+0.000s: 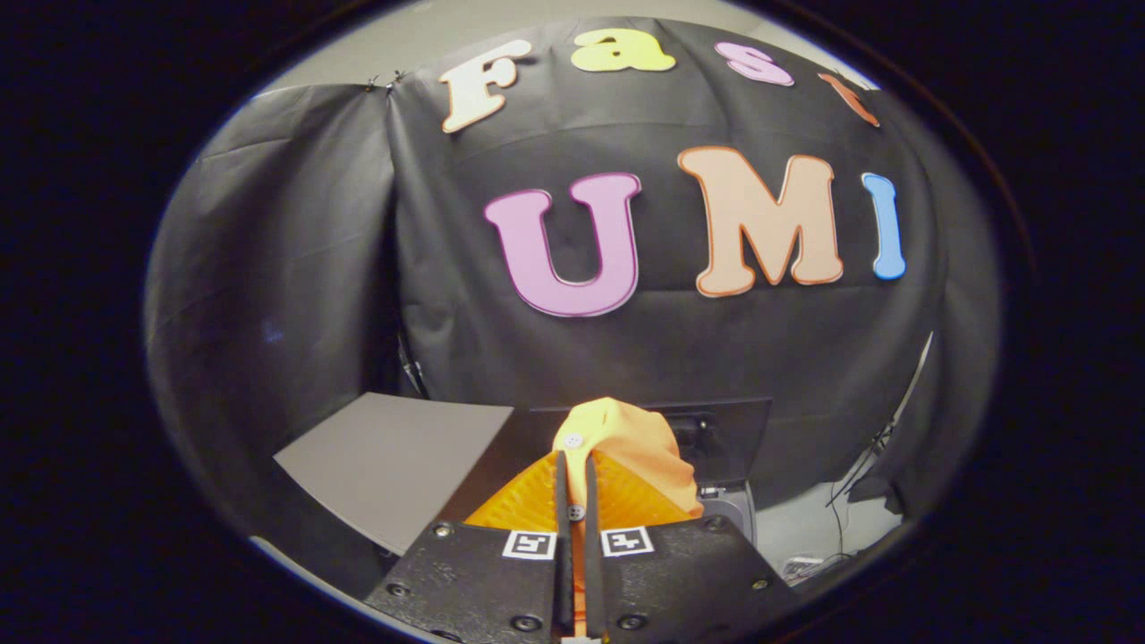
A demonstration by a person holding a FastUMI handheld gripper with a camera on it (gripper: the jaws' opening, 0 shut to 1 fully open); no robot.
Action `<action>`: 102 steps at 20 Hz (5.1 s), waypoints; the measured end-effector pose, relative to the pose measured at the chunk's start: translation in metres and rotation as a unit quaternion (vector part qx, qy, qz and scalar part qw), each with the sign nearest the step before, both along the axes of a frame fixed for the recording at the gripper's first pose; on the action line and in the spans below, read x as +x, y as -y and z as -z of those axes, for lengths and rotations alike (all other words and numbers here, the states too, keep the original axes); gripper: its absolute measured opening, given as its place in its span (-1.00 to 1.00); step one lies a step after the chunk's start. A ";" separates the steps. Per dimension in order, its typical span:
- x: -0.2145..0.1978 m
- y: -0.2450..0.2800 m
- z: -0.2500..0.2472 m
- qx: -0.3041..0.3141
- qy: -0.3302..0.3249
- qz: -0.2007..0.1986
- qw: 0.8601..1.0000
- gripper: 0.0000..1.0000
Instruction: Put the clothes into the washing machine and then close the washing machine lid.
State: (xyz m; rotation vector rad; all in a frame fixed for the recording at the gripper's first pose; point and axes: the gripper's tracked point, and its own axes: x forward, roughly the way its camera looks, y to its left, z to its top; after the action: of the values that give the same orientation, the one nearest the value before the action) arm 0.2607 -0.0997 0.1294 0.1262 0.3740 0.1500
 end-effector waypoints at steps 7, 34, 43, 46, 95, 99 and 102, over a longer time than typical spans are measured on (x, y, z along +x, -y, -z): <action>0.051 0.026 0.159 0.040 -0.072 0.020 0.996 -0.91; 0.043 0.042 0.258 -0.004 -0.141 0.093 0.986 0.24; -0.005 0.030 0.153 0.004 -0.099 0.093 0.991 0.95; -0.004 0.034 0.124 -0.007 -0.081 0.103 0.991 0.95; 0.177 0.047 0.091 -0.076 0.110 0.153 0.979 0.95; 0.166 0.046 0.092 -0.076 0.115 0.155 0.978 0.95; 0.158 0.046 0.091 -0.076 0.118 0.156 0.978 0.95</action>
State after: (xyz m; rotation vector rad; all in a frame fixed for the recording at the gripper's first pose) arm 0.4188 -0.1453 0.0379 0.0136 0.1240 -0.1724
